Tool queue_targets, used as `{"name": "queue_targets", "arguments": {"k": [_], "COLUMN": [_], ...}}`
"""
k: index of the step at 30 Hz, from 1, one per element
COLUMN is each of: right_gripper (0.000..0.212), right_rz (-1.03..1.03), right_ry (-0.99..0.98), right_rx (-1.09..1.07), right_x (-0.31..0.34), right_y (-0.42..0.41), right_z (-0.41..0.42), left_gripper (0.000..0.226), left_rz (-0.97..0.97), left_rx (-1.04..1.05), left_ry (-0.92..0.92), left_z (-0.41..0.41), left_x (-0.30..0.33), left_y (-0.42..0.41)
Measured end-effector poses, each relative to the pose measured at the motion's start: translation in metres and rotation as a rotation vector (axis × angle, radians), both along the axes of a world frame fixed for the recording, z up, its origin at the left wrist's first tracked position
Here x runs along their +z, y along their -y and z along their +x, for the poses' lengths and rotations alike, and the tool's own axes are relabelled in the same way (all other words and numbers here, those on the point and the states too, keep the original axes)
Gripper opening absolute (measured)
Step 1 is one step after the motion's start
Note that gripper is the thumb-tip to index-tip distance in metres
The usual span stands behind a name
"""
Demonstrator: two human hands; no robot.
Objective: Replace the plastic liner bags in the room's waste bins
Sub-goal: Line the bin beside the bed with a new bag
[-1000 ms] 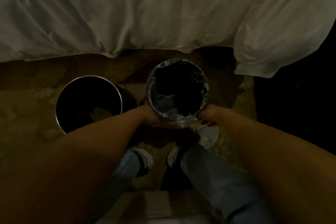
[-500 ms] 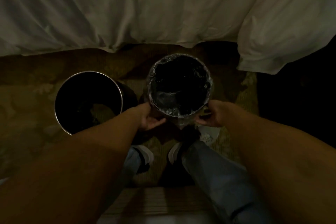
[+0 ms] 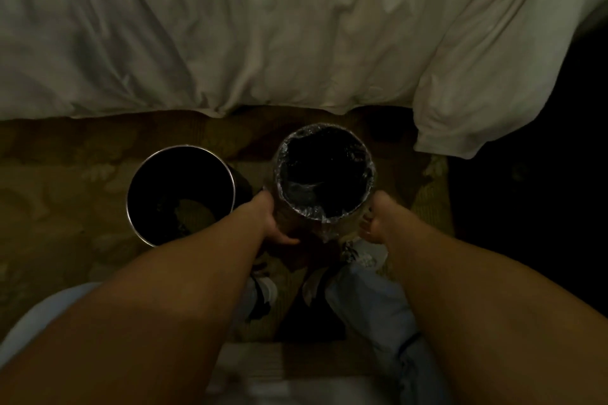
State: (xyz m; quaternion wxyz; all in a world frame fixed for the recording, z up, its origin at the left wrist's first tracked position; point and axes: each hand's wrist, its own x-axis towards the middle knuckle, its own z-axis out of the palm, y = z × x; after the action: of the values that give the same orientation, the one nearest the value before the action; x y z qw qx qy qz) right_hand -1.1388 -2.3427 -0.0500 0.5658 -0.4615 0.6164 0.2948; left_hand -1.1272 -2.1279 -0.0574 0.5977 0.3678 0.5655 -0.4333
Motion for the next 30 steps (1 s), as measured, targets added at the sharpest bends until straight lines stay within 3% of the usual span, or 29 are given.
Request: {"name": "queue_targets", "arguments": {"k": [4,9,17,25,30], "right_gripper": [0.017,0.018,0.017,0.018,0.021], "right_rz": [-0.051,0.126,0.163,0.131,0.078], "right_ry": [0.104,0.210,0.267,0.218,0.157], "right_rx": [0.204,0.377,0.607,0.765,0.904], "right_x": [0.029,0.083,0.107,0.069,0.019], "right_y": [-0.011,-0.057,-0.145,-0.194,-0.210], "right_z": [-0.002,0.002,0.013,0.023,0.026], "left_gripper": [0.023,0.021,0.012,0.015,0.031], "left_rz": [0.186,0.229,0.375,0.582,0.685], "left_rx": [-0.241,-0.335,-0.611,-0.930,-1.403], "left_ry": [0.166,0.342,0.581,0.540,0.425], "left_z": [0.012,0.026,0.039,0.033,0.021], "left_x": [0.048,0.091,0.134,0.079,0.018], "left_y": [-0.013,-0.047,-0.131,-0.215,-0.260]}}
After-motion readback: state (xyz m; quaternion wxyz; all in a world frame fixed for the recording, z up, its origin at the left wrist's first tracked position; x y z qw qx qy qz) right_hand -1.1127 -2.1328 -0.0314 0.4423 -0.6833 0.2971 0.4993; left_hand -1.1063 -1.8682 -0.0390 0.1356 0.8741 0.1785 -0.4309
